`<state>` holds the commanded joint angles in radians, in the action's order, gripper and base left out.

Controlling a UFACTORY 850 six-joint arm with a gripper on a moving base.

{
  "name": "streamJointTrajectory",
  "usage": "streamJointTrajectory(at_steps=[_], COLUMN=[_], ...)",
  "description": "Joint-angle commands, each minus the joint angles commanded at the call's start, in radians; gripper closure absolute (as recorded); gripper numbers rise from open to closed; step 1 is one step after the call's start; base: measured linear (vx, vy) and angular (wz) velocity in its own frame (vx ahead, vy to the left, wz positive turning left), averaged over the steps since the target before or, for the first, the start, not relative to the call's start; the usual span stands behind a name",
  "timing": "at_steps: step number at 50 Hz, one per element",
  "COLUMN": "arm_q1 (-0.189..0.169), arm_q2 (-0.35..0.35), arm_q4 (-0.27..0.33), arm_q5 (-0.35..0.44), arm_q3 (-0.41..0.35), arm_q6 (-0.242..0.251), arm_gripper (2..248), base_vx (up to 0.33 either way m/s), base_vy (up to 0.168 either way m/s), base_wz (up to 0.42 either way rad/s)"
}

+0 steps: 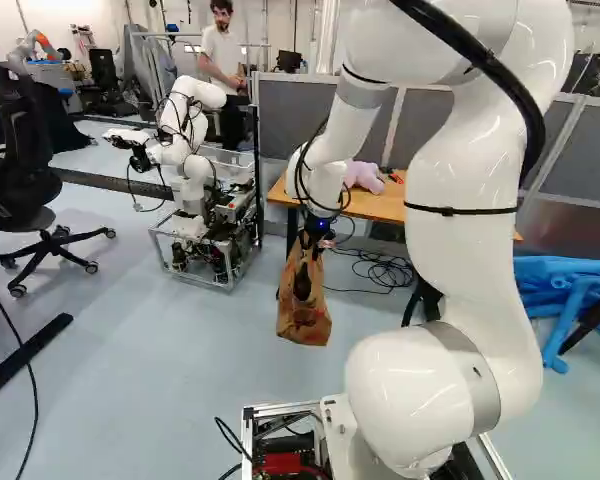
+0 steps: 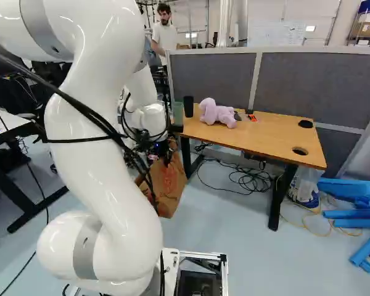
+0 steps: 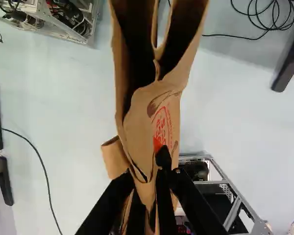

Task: Pick up the bag on the ground and place it on the table

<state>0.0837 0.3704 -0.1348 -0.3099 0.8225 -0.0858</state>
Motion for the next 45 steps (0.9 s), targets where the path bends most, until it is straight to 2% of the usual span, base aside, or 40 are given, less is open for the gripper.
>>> streamJointTrajectory(at_steps=[45], arm_q1=[-0.012], arm_q2=[-0.142], arm_q4=[0.0], arm_q5=[-0.135], arm_q3=[-0.002], arm_q6=[0.0], arm_gripper=[229], base_vx=[0.0], base_vy=[0.0], base_wz=[0.0])
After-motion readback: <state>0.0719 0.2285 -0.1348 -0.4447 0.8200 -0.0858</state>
